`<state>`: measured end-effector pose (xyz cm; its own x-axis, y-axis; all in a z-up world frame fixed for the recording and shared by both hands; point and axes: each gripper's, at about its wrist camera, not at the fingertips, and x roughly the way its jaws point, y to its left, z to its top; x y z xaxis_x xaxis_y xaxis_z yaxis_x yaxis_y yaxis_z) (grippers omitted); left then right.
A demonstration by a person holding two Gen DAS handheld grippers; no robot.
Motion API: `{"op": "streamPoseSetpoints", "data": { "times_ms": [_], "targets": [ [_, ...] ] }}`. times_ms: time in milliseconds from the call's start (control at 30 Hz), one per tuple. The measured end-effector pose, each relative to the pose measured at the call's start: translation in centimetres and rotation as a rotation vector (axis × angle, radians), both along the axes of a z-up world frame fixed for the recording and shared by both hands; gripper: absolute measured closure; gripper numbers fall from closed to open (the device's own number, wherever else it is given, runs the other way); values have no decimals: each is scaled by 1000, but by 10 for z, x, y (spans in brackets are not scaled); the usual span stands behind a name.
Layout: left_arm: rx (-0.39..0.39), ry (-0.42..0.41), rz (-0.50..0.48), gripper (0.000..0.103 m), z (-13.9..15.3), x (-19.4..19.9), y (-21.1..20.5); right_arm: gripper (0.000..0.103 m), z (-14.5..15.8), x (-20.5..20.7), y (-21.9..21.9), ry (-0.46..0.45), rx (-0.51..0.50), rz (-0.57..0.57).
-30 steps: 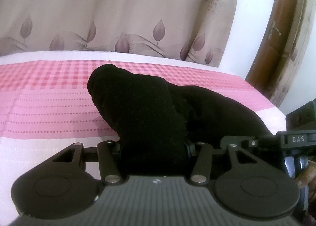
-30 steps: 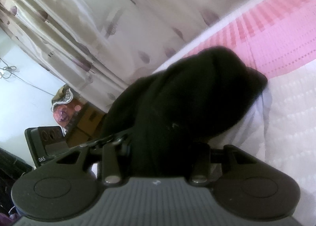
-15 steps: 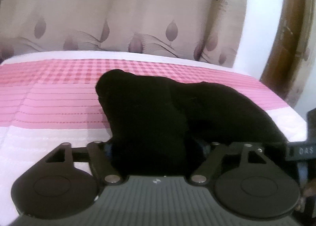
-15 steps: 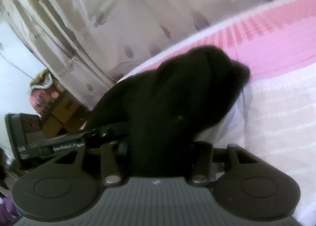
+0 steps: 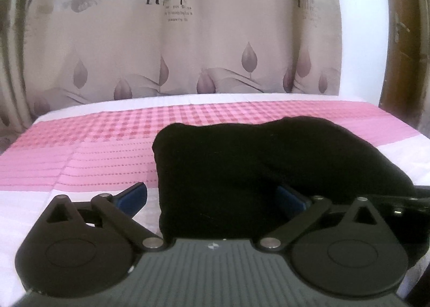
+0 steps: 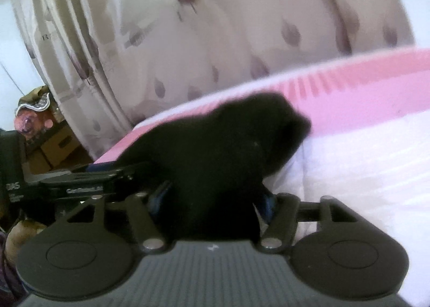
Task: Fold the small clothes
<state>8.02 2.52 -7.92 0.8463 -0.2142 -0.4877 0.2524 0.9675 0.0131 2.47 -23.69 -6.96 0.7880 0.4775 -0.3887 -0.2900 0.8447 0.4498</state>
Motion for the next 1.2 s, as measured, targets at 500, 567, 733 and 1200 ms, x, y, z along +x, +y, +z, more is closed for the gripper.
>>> {"op": "streamPoseSetpoints", "data": {
  "times_ms": [500, 567, 733, 1200],
  "targets": [
    [4, -199, 64, 0, 36, -46, -8, 1, 30, -71, 12, -236, -145, -258],
    [1, -222, 69, 0, 44, -53, -9, 1, 33, -78, 13, -269, -158, -319],
    [16, -256, 74, 0, 66, -70, -13, 1, 44, -85, 13, -290, -149, -338],
    [-85, -307, 155, 0, 105, -89, -14, 1, 59, -99, 20, -325, -188, -318]
  ]
}}
